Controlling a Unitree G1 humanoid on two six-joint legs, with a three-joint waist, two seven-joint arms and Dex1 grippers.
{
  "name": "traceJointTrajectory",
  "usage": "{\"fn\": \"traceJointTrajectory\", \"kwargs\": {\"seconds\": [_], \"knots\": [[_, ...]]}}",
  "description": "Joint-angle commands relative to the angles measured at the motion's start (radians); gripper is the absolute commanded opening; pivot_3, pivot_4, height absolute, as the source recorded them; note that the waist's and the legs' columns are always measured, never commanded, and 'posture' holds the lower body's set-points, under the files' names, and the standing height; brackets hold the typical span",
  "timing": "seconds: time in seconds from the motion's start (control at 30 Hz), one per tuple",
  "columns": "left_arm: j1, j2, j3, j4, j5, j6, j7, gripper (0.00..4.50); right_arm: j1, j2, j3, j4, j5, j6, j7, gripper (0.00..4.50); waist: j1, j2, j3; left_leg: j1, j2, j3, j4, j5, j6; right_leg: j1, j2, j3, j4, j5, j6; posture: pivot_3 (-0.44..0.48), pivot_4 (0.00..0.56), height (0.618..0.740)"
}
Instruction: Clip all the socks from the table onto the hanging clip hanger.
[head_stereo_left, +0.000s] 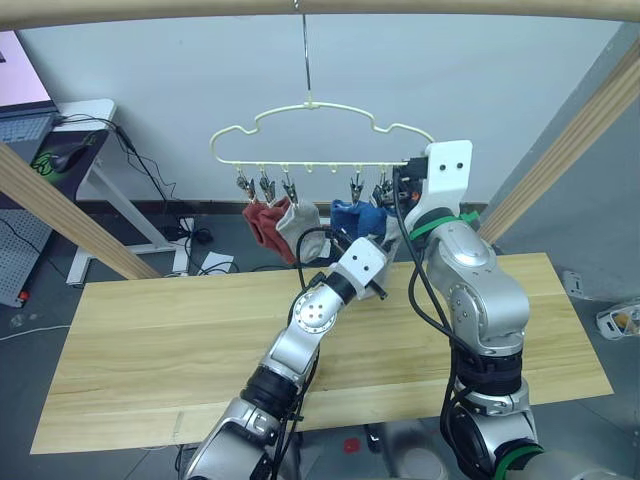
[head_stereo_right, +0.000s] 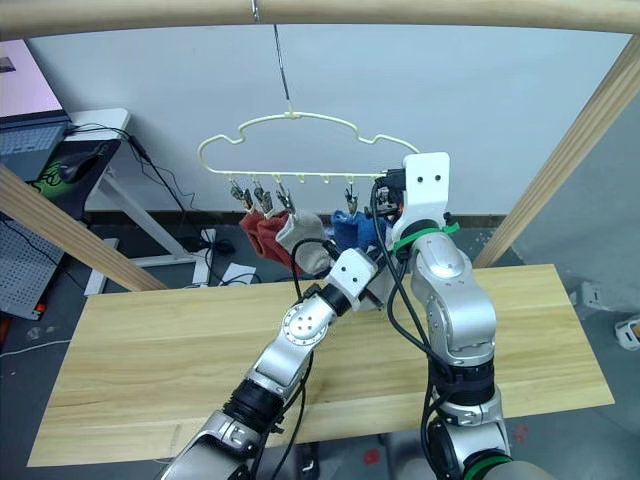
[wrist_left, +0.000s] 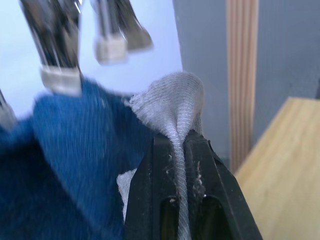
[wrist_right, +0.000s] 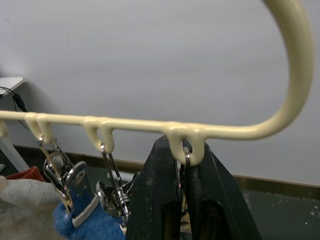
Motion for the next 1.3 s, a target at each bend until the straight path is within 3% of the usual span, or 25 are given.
{"fn": "traceJointTrajectory", "kwargs": {"seconds": [0.03, 1.3], "knots": [[-0.013, -0.026, -0.003, -0.013, -0.004, -0.059, -0.001, 0.02, -0.007, -0.003, -0.003, -0.065, 0.014, -0.003, 0.004, 0.00, -0.001, 0.000, 0.000, 0.000, 0.000, -0.001, 0.000, 0.000, 0.000, 0.000, 0.000, 0.000, 0.000, 0.000, 0.000, -0.236, 0.257, 0.738], [-0.059, -0.037, 0.077, 0.067, -0.043, -0.144, 0.003, 0.02, -0.005, -0.009, -0.020, -0.065, 0.088, 0.063, 0.001, 0.00, -0.013, 0.000, 0.000, 0.000, -0.001, -0.001, 0.000, 0.000, 0.000, 0.000, 0.000, -0.001, 0.000, 0.000, 0.000, -0.228, 0.259, 0.738]]}}
